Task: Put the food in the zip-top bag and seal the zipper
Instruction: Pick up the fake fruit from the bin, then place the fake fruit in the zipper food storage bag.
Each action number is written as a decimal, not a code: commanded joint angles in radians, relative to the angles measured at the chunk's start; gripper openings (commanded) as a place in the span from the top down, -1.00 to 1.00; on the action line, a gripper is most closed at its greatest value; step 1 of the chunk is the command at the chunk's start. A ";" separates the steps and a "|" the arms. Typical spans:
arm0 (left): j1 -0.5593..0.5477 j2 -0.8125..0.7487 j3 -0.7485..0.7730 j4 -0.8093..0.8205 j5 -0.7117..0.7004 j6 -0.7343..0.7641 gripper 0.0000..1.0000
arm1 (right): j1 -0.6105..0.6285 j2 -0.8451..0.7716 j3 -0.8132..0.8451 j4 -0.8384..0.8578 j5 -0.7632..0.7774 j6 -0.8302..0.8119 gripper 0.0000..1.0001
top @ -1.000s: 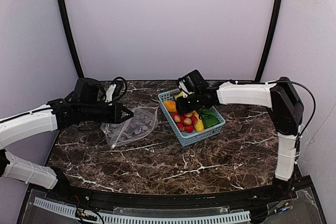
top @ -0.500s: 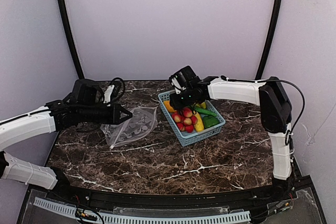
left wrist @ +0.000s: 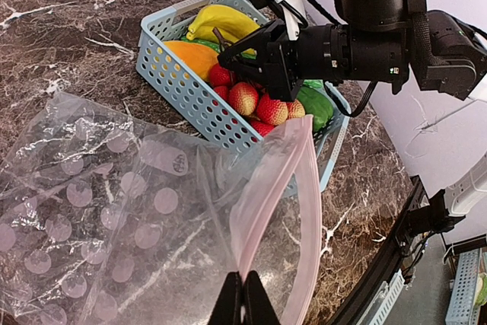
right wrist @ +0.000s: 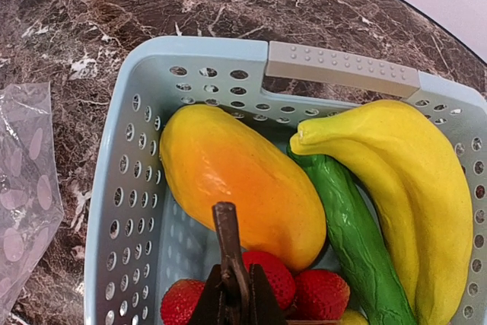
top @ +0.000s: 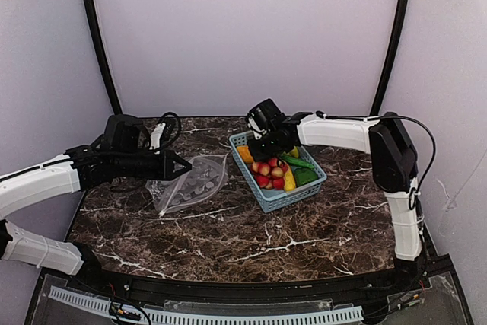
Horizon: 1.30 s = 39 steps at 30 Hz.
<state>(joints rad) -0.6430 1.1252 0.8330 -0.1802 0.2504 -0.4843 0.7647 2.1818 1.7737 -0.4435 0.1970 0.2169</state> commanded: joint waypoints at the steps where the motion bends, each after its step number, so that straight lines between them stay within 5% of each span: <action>1: 0.006 -0.009 -0.005 -0.006 -0.001 -0.003 0.99 | -0.005 -0.094 -0.048 0.015 0.042 0.021 1.00; 15: 0.006 0.014 0.015 0.018 0.034 -0.012 0.99 | -0.006 -0.497 -0.306 0.183 -0.086 0.074 1.00; 24: -0.005 0.069 0.038 0.095 0.105 -0.079 0.99 | 0.106 -0.709 -0.400 0.314 -0.146 0.125 1.00; 39: -0.018 0.107 0.041 0.237 0.181 -0.219 0.99 | 0.335 -0.679 -0.442 0.706 -0.032 0.139 1.00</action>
<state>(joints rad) -0.6556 1.2362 0.8520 0.0120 0.4080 -0.6647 1.0626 1.4696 1.3338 0.0673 0.1104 0.3462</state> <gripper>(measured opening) 0.009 0.057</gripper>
